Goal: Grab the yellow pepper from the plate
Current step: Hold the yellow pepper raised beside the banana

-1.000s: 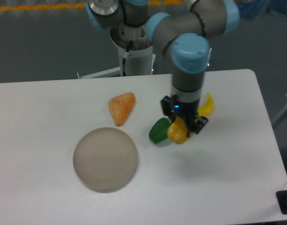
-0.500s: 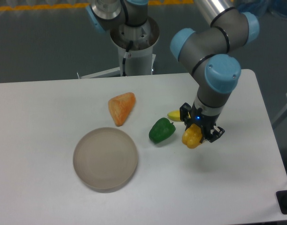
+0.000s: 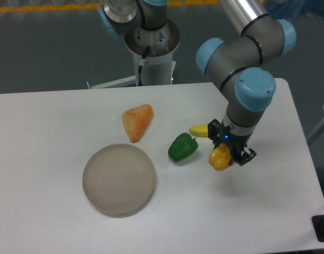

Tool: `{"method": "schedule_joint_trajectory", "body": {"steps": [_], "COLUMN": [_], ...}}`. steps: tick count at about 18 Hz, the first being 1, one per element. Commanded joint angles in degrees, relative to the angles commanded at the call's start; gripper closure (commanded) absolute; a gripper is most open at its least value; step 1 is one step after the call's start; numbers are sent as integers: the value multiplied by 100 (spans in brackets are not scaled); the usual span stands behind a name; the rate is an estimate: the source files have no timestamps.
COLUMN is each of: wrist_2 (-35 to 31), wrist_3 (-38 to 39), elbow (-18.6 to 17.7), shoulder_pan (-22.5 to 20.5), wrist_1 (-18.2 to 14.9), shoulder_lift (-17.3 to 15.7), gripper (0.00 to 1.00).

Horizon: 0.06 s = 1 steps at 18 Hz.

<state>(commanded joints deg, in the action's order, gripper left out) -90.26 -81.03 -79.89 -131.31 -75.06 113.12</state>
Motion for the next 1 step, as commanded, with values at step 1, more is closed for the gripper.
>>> {"method": "schedule_joint_trajectory", "body": {"steps": [1], "wrist_2": [0], "wrist_3": [-70], "elbow": [-9], "shoulder_pan": [0], "wrist_1": [9], "shoulder_lift": [0], "gripper": [92]}}
